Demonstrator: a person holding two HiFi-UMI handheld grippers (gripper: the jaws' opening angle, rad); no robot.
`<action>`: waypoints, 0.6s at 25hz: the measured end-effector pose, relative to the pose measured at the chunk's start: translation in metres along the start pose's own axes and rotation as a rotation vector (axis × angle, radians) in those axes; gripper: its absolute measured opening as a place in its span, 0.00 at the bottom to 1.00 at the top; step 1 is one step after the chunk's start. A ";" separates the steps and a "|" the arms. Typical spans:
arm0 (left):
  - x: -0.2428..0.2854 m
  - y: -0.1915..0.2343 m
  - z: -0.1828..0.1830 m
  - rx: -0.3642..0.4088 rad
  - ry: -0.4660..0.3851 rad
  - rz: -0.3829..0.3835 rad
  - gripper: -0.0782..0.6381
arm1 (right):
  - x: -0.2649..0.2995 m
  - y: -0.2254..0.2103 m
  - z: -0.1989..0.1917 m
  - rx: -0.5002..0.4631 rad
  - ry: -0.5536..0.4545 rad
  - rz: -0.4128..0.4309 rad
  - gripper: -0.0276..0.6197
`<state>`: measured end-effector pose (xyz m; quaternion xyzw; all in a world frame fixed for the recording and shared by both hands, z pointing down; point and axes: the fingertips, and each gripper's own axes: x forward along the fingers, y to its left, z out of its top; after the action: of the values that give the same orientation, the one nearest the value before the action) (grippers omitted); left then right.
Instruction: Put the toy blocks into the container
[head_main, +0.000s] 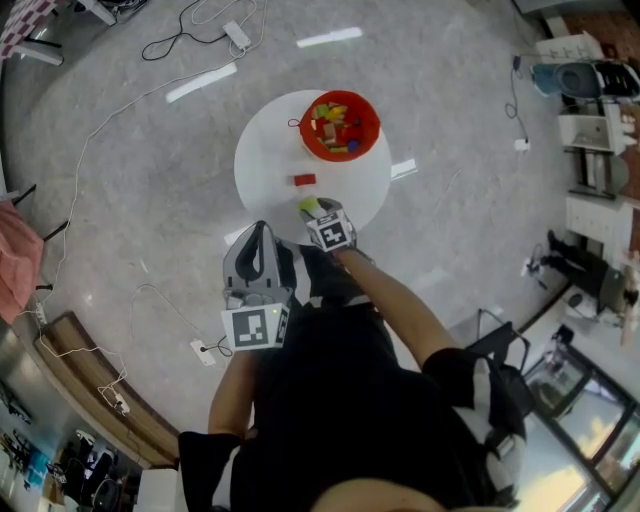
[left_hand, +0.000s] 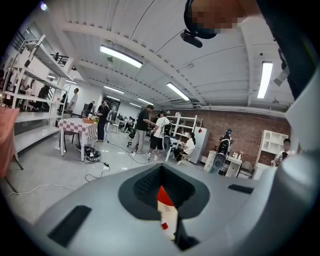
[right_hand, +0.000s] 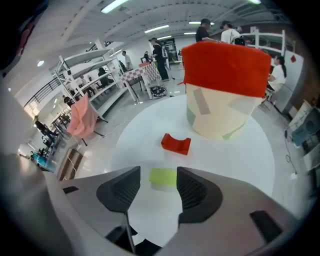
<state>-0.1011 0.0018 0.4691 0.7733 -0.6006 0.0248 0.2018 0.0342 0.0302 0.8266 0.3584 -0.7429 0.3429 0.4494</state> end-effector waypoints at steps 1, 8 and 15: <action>0.000 0.001 -0.003 0.004 0.006 -0.001 0.10 | 0.004 0.000 -0.004 0.017 0.012 0.000 0.38; -0.004 0.004 -0.011 -0.003 0.027 0.007 0.10 | 0.025 0.002 -0.017 0.095 0.051 0.007 0.42; -0.008 0.011 -0.019 -0.002 0.050 0.025 0.10 | 0.042 0.004 -0.029 0.143 0.105 -0.007 0.47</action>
<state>-0.1099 0.0131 0.4872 0.7648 -0.6048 0.0460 0.2173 0.0288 0.0473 0.8747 0.3735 -0.6907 0.4118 0.4624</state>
